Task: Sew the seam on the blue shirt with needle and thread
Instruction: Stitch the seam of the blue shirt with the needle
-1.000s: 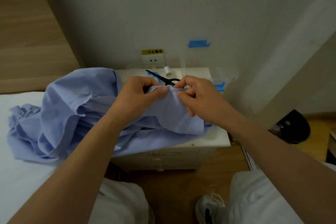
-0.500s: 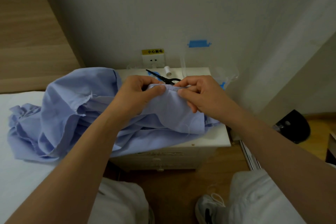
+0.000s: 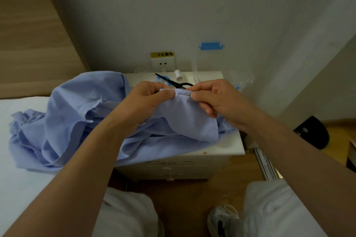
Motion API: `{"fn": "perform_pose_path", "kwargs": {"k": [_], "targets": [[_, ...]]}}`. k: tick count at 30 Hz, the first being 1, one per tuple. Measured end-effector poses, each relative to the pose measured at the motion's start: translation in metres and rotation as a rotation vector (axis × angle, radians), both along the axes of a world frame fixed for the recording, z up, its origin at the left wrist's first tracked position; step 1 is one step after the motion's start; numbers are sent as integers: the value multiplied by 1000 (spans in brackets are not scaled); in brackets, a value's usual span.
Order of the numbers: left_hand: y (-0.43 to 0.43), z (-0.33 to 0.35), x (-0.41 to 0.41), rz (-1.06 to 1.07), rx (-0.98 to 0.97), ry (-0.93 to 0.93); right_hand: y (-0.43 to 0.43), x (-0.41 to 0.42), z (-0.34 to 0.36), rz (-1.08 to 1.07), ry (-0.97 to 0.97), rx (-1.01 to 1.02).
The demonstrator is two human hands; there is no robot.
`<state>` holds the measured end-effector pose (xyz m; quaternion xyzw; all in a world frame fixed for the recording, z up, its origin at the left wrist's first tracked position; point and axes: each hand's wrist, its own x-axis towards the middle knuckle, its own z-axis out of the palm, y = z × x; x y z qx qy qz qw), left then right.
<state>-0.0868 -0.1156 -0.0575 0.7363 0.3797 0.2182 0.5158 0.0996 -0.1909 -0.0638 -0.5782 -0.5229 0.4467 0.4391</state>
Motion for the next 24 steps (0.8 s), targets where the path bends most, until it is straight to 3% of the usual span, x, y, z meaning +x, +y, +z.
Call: {"fn": "perform_pose_path", "kwargs": {"k": [24], "targets": [[-2, -2, 2, -65, -150, -88, 3, 2, -7, 76, 129, -7]]}}
